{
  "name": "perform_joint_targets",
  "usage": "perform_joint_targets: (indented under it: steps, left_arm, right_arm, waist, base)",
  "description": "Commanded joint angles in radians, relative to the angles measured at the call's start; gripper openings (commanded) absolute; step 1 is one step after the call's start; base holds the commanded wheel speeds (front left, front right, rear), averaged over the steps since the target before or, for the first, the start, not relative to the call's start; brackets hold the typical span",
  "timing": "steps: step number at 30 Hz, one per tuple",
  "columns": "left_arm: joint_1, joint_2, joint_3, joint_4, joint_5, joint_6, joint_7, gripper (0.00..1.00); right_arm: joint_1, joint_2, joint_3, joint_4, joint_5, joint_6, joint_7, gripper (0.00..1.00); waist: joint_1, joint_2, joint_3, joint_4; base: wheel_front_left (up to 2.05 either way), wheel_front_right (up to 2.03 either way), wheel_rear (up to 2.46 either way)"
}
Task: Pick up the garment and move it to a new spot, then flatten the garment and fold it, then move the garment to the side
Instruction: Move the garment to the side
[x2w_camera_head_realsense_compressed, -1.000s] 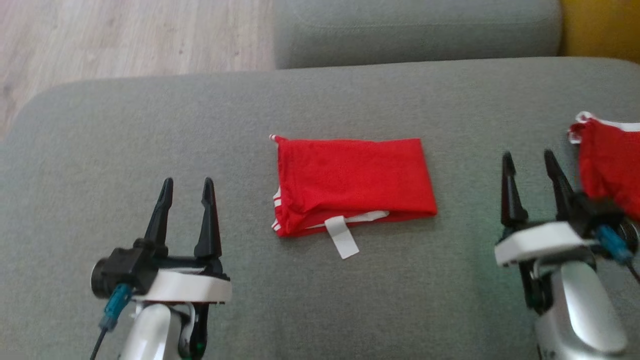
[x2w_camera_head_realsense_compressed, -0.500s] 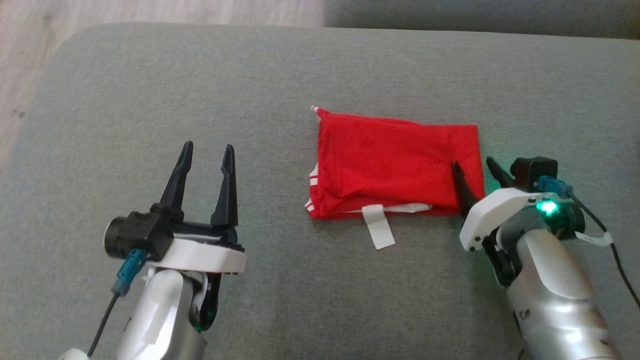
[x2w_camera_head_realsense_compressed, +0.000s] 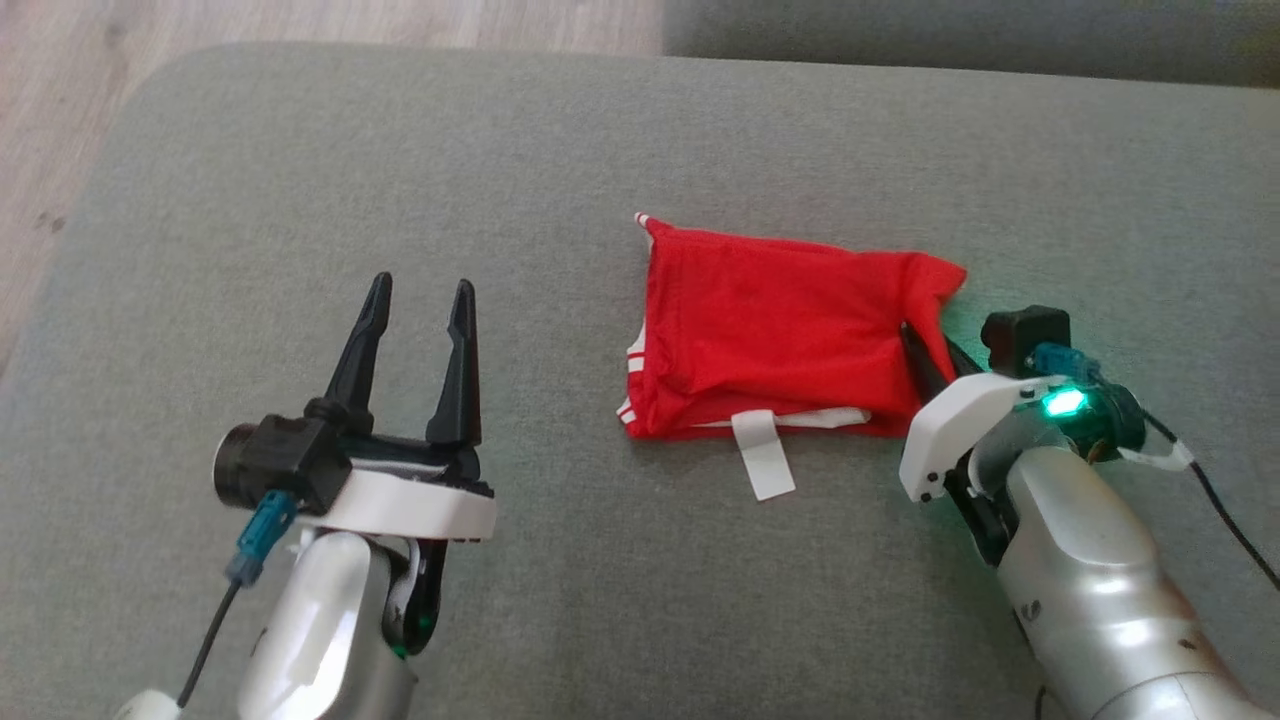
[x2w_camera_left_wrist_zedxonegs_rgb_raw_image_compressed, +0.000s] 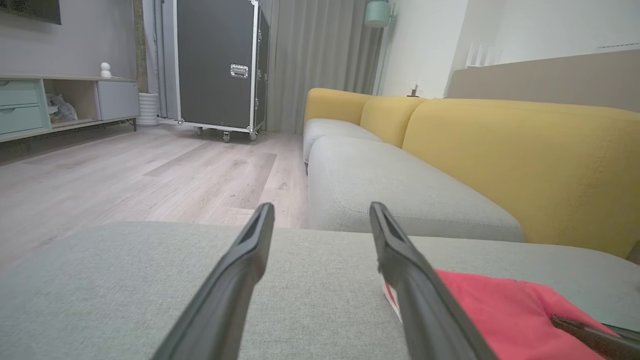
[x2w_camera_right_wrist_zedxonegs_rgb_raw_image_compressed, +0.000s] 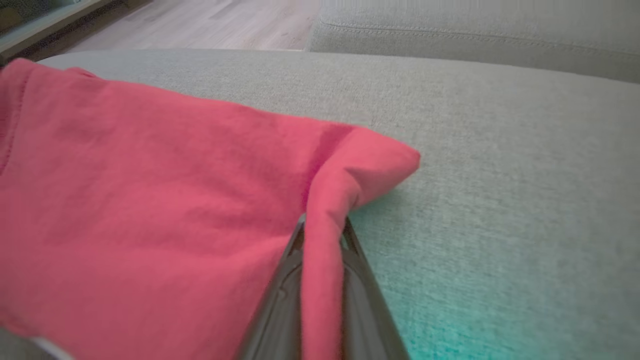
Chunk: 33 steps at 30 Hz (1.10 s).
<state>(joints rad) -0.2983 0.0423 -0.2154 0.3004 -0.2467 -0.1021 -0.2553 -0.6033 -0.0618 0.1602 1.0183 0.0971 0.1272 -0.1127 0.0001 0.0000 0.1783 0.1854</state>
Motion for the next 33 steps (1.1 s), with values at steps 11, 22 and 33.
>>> perform_joint_targets:
  steps: [11, 22, 33]
  left_arm:
    - [0.012, 0.008, 0.002, -0.034, 0.008, 0.015, -0.006, 1.0]
    - [-0.017, 0.008, -0.011, -0.073, 0.013, 0.018, -0.006, 1.0]
    - [-0.077, 0.008, -0.004, -0.068, 0.033, -0.002, -0.006, 1.0]
  right_arm:
    - [-0.01, -0.005, -0.017, -0.084, -0.172, 0.003, -0.104, 0.0]
    - [-0.053, -0.271, 0.012, -0.271, -0.18, 0.003, -0.034, 0.0]
    - [-0.112, -0.533, -0.051, -0.297, -0.148, 0.003, 0.089, 0.0]
  waist:
    - [-0.0001, 0.0, -0.075, -0.124]
    - [-0.0001, 0.0, -0.005, -0.25]
    - [-0.0001, 0.0, 0.094, -0.265]
  base:
    - [0.0, 0.0, 0.0]
    - [0.0, 0.0, 0.0]
    - [0.0, 0.0, 0.0]
